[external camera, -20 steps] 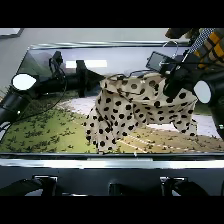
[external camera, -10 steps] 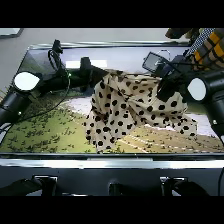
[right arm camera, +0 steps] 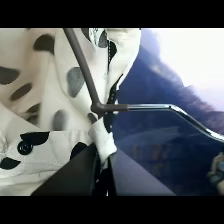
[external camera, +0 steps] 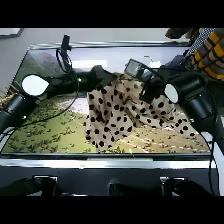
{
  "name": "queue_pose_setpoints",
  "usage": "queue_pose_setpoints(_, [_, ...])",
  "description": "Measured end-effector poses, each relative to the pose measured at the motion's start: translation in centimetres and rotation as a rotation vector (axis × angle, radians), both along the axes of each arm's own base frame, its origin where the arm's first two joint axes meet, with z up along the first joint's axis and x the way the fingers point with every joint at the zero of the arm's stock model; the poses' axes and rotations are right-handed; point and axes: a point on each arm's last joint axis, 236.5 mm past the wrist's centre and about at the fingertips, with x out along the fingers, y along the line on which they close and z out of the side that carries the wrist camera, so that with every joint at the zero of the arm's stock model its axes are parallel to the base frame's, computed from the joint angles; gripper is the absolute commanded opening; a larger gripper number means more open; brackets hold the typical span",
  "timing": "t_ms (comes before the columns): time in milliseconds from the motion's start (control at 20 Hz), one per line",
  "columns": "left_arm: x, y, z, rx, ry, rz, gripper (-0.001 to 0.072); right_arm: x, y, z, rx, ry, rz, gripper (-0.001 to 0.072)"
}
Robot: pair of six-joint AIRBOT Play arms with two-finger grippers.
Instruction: Fold the clothes and pants, and hang the long-sleeved shirts on hangers.
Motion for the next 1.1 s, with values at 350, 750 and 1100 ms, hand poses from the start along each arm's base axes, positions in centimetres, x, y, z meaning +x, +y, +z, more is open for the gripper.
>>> queue_pose_setpoints(350, [-1.7,-0.5,-4.1,0.232,-0.086,-0.092,0.0018,0.4,0.1,7.1,0.063,-0.18,-0.004,0.0026])
queue_pose_setpoints(750, [-1.6,0.9,-3.7,0.308,-0.184,-0.102,0.0614,-1.9,-1.4,10.6,0.08,-0.225,-0.019,0.0026])
queue_pose_setpoints(1100, [-0.2,9.4,2.8,0.377,-0.418,0.007,0.0608,-2.9,-1.1,9.5,-0.003,-0.189,0.064,0.0027])
